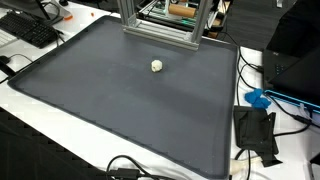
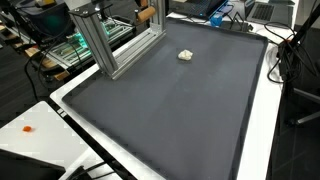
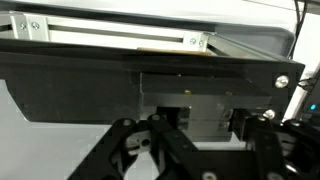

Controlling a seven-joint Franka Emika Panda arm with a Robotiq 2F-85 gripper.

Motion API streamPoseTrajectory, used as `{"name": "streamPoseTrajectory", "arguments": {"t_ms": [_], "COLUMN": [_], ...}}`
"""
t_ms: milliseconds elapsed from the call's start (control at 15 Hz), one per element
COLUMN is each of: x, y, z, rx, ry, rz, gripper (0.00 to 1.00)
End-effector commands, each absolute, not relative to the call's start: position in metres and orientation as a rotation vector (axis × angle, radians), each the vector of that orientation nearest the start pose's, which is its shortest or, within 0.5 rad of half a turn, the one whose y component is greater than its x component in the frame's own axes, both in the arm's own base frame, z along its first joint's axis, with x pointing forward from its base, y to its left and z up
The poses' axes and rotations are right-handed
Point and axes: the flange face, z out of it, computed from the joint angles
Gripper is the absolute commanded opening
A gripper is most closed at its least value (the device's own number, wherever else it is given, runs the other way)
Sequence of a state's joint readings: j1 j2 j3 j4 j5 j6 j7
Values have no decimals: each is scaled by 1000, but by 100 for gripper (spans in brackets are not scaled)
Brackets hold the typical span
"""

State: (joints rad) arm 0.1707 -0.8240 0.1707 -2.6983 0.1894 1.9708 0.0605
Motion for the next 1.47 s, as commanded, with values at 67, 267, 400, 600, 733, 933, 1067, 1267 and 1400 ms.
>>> {"name": "streamPoseTrajectory", "arguments": {"t_ms": [67,267,400,600,733,933,1067,1267,1400], "x": [287,287,287,287,288,288,289,290,290], "y": [119,120,121,122,124,126,127,124,123], "z": [468,468,468,468,470,472,473,472,472], "rx": [-3097,-3103,-3107,-3117,-3120,-3138,-3137,-3144,-3138], "ry": [-238,-246,-261,-270,-273,-245,-195,-123,-89], "rz": [-100,-82,-63,-54,-58,-48,-44,-35,-33], "gripper": [35,35,80,47,41,71,85,100,79]}}
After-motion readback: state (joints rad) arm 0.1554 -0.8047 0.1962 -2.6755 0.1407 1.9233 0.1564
